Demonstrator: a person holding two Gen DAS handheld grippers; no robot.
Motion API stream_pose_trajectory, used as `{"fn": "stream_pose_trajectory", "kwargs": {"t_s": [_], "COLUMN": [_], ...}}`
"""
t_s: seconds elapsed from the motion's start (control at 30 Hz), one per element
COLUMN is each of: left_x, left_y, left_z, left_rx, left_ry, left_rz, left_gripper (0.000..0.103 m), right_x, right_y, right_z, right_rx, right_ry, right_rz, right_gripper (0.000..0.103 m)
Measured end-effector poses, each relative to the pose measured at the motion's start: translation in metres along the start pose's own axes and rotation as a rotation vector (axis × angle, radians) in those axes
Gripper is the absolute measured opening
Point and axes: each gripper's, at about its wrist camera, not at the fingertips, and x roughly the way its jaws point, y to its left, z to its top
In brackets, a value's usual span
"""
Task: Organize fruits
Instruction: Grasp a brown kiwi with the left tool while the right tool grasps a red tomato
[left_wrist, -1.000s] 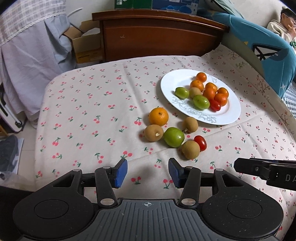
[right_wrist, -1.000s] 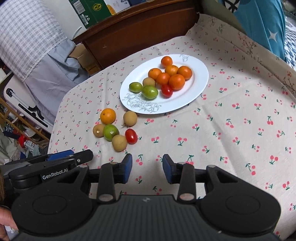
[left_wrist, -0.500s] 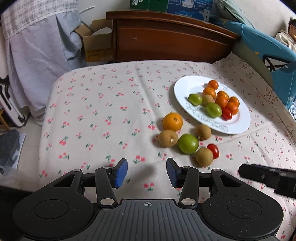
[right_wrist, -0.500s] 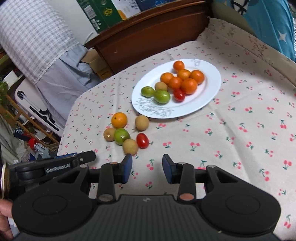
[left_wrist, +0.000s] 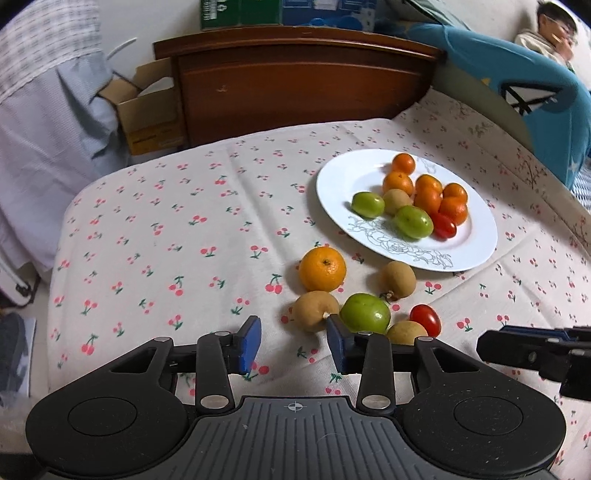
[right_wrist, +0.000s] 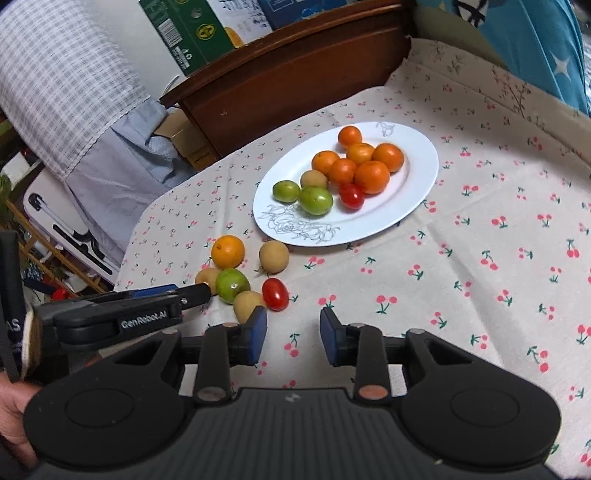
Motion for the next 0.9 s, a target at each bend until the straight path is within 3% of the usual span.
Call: {"fn": "stream_pose_trajectory", "kwargs": {"t_s": [0.57,0.63,0.7,0.9], "left_x": [0.021,0.021,0.019,0.013], "left_y": [-0.007,-0.007,-0.005,0.002], "left_z": [0.005,0.005,0.005,0.000], "left_rx": [0.102,0.101,0.090,0.050], "left_ry": [-0.010,-0.015,-0.018,-0.027], "left_rz": [-0.068,-0.069,-0.069,-0.054], "left_gripper": [0.035,0.033,0.025,0.025], "right_x": [0.009,0.012,0.014,0.020], "right_y": [-0.007,-0.007,-0.006,-0.003], "right_z": [0.004,0.004,0.005,0.006], "right_rx": [0.070,0.067,0.062,0.056], "right_ry": [0.001,0.003,0.004,0.003], "right_rz": [0.023,0.026,0.023,0.047], "right_gripper": [0.030,0.030,0.030,0.030]}}
